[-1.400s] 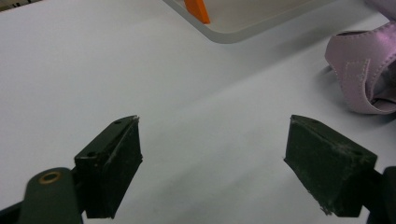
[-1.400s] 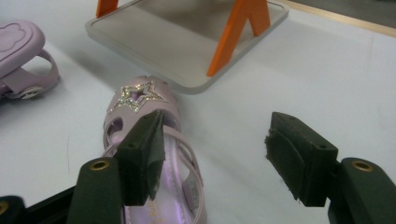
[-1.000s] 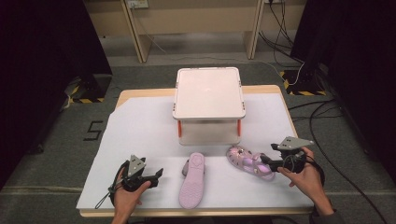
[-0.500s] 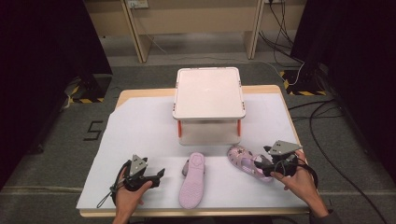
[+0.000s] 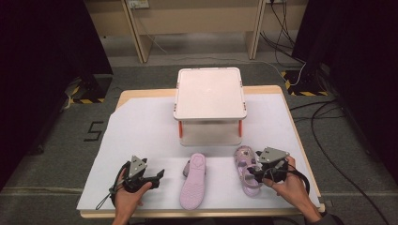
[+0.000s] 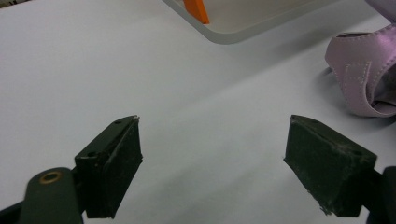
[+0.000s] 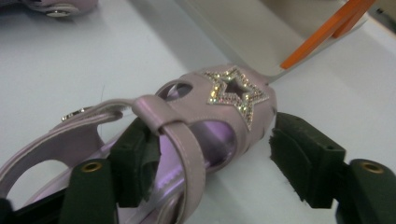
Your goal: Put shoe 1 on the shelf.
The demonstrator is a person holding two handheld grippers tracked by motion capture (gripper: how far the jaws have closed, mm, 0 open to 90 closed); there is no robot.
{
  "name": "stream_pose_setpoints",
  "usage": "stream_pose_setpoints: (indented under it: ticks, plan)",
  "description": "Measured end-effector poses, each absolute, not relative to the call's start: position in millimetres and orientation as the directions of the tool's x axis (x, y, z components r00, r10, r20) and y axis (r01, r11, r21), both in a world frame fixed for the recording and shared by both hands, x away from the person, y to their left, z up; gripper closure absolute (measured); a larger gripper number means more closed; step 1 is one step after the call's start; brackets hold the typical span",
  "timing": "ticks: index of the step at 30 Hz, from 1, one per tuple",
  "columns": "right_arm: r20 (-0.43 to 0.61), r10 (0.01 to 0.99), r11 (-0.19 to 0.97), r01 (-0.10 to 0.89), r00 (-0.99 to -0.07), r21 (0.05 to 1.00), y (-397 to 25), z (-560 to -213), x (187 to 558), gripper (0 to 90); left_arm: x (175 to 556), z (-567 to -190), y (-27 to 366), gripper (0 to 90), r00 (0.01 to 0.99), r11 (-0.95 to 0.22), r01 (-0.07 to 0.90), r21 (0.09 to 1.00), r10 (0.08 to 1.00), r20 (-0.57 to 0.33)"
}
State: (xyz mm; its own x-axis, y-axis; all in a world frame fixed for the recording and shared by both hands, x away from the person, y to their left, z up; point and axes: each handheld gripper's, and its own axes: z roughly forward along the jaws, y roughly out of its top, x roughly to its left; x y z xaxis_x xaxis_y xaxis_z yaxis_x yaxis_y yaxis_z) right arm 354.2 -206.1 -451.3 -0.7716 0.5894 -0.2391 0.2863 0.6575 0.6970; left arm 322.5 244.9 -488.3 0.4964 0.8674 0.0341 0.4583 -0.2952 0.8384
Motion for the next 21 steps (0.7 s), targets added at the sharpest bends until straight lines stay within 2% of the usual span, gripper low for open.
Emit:
stream_pose_setpoints:
  ticks: [6, 9, 10, 11, 12, 15, 21]
  plan:
    - [-0.282, 0.573, 0.677, 0.250, -0.770, 0.693, -200, -453, 353, 39.3, 323, -488, 244, 17.9, 0.500, -0.301, 0.457, 0.837, 0.865, 0.038]
    - [-0.285, 0.565, 0.681, 0.244, -0.774, 0.690, -196, -458, 354, 50.2, 323, -488, 242, 17.9, 0.509, -0.309, 0.457, 0.834, 0.860, 0.040]
    - [-0.301, 0.564, 0.689, 0.237, -0.769, 0.686, -195, -457, 352, 57.0, 323, -488, 242, 18.0, 0.513, -0.311, 0.451, 0.837, 0.857, 0.043]
    - [-0.301, 0.564, 0.689, 0.237, -0.769, 0.686, -195, -457, 352, 57.0, 322, -487, 242, 18.0, 0.516, -0.317, 0.447, 0.837, 0.855, 0.048]
    - [-0.307, 0.566, 0.689, 0.235, -0.765, 0.685, -195, -455, 352, 60.7, 321, -487, 241, 18.0, 0.517, -0.316, 0.443, 0.839, 0.854, 0.049]
    - [-0.336, 0.561, 0.688, 0.201, -0.757, 0.698, -197, -450, 350, 77.5, 320, -487, 244, 18.1, 0.512, -0.308, 0.444, 0.841, 0.858, 0.044]
    - [-0.389, 0.533, 0.695, 0.127, -0.751, 0.708, -195, -442, 345, 83.3, 320, -486, 246, 18.4, 0.505, -0.300, 0.443, 0.845, 0.862, 0.041]
